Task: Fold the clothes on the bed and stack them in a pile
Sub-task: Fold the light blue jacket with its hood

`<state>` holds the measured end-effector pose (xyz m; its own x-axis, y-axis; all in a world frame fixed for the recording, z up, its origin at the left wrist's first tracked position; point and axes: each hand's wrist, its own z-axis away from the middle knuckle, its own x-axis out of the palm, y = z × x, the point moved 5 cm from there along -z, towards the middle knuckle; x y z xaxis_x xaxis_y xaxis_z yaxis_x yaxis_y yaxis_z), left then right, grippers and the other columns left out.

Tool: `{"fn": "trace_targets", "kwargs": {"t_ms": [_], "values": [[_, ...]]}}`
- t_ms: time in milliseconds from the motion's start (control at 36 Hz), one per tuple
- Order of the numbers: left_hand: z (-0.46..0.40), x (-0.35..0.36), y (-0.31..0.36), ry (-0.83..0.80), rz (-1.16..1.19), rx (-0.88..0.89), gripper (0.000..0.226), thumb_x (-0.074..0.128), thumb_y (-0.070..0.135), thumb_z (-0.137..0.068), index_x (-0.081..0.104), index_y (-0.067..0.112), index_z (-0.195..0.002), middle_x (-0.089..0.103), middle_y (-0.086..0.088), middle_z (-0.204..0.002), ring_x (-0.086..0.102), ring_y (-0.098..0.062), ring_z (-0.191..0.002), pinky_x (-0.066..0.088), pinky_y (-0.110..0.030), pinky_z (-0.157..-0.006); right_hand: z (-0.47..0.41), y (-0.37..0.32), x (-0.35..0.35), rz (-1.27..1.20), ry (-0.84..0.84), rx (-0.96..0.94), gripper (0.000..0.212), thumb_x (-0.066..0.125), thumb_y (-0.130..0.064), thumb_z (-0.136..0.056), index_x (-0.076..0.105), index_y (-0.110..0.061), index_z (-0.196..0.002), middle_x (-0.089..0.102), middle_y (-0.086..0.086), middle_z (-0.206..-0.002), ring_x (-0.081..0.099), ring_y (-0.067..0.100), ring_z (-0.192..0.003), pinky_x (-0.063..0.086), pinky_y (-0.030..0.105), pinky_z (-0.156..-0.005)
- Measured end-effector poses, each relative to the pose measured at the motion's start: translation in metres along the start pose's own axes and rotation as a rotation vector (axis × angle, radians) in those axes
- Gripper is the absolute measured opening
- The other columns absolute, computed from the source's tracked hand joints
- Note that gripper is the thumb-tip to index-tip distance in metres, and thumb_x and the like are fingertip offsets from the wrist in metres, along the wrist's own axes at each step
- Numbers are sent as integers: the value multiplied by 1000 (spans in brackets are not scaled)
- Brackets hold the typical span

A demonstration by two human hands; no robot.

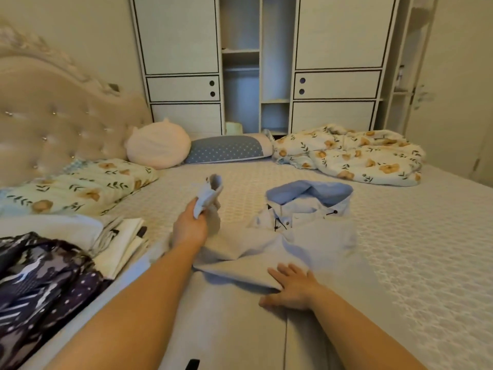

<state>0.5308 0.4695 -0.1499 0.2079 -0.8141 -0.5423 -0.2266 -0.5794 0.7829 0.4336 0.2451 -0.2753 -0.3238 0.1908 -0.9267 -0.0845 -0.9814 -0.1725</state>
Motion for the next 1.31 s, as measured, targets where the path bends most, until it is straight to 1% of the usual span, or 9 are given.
{"fn": "trace_targets", "kwargs": {"t_ms": [222,361,472,583,722,1028,1139,1222,1306], "values": [[27,82,43,-206,118,112,49,36,21,-101,28,31,-149,30,0,-155,33,-26,-138,30,-37,-107,19,22,-31,-541,281,5,31,49,-45,-94,67,-20,-89,66,6,-96,61,26,-98,43,29,-76],[34,120,72,-220,279,-1,49,30,34,-103,20,31,-151,29,-6,-155,36,-31,-135,31,-41,-105,29,63,-22,-53,209,67,61,46,-59,-89,40,-28,-142,27,-2,-153,19,18,-142,16,37,-115],[41,141,97,-225,424,-46,48,31,32,-103,23,23,-149,36,-11,-150,39,-33,-132,33,-36,-101,49,68,-6,-693,-13,-77,51,60,-37,-90,49,-24,-137,33,0,-152,32,15,-139,23,31,-115],[56,160,127,-185,483,-61,49,30,36,-102,20,28,-150,34,-8,-152,39,-33,-132,34,-44,-106,65,99,-30,-1554,408,-113,33,55,-28,-86,64,-11,-114,66,6,-114,63,15,-103,50,27,-77],[109,218,147,-305,291,120,57,32,30,-102,6,29,-152,15,1,-159,16,-19,-145,16,-40,-117,70,138,-12,-1868,799,-2,48,33,-36,-100,42,-9,-139,50,3,-137,49,20,-124,40,33,-101],[183,290,152,-781,-84,435,63,52,34,-91,29,22,-149,24,-1,-157,18,-15,-144,13,-29,-114,70,217,-17,-1710,1037,403,44,57,-27,-94,56,9,-119,62,25,-114,62,37,-100,49,45,-91],[159,241,173,-381,-50,771,45,46,40,-92,53,28,-135,50,5,-141,39,-16,-133,27,-28,-108,64,232,-12,-1820,1055,415,43,52,-26,-97,52,4,-127,60,21,-115,59,26,-88,53,27,-67],[121,234,152,-147,-352,755,51,28,50,-94,35,39,-144,29,8,-154,13,-21,-146,-5,-46,-114,70,242,-12,-1744,1216,490,39,50,-30,-98,55,-6,-128,57,17,-128,57,31,-111,51,38,-91],[113,278,96,-585,-666,575,56,16,62,-95,4,47,-148,-10,10,-160,-16,-24,-146,-15,-58,-110,81,250,-13,-1627,1350,577,42,48,-34,-98,52,-9,-132,55,15,-132,53,32,-118,44,38,-96]]}}
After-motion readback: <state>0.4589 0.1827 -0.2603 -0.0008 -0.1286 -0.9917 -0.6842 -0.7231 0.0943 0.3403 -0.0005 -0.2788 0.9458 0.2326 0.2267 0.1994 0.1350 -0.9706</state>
